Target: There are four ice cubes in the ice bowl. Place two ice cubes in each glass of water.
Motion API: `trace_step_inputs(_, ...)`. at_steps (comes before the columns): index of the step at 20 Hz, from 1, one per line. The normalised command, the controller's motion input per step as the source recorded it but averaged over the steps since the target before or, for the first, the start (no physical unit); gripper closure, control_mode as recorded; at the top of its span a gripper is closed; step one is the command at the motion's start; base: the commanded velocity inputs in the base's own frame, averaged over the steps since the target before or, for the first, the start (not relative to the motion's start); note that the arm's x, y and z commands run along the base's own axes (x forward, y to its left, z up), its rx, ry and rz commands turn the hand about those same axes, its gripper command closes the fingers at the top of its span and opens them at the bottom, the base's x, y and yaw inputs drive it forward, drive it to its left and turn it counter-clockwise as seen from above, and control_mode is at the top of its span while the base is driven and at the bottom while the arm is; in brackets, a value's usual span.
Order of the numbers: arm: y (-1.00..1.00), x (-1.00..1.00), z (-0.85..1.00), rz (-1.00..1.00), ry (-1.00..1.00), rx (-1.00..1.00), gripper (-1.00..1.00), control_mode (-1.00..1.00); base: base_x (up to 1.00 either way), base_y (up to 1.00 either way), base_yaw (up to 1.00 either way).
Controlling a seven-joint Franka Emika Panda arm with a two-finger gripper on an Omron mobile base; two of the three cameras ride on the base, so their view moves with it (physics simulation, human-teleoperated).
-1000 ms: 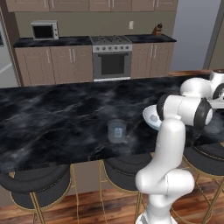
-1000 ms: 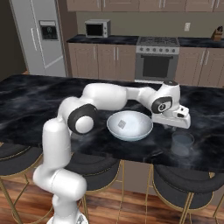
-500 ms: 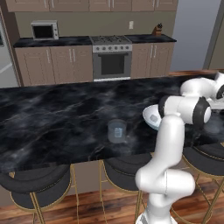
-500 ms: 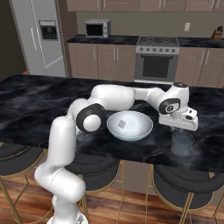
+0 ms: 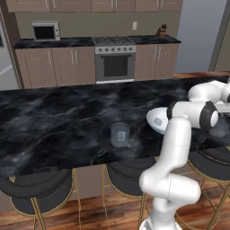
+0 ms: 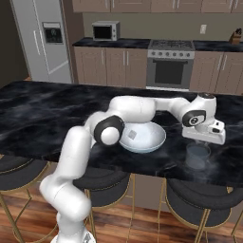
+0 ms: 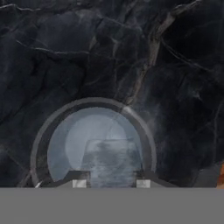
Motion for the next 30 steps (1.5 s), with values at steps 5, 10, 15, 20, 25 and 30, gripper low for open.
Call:
trace_step_inputs(5, -0.01, 0.26, -0.18, 0.0, 0.0, 0.01, 1.0, -1.0, 0.0, 0.0, 0.0)
trace_step_inputs(10, 0.0, 0.16, -0.36, 0.0, 0.0, 0.0, 1.0, -1.0, 0.0, 0.0, 0.0)
trace_step_inputs(15, 0.0, 0.18, -0.35, 0.0, 0.0, 0.0, 1.0, -1.0, 0.0, 0.0, 0.0)
trace_step_inputs(20, 0.0, 0.21, -0.18, 0.0, 0.0, 0.0, 1.0, -1.0, 0.0, 0.0, 0.0)
trace_step_inputs(25, 0.0, 0.01, 0.0, 0.0, 0.0, 0.0, -1.0, -1.0, 0.0, 0.0, 0.0)
trace_step_inputs(30, 0.0, -0.39, 0.29, 0.0, -0.03, 0.0, -1.0, -1.0, 0.0, 0.0, 0.0)
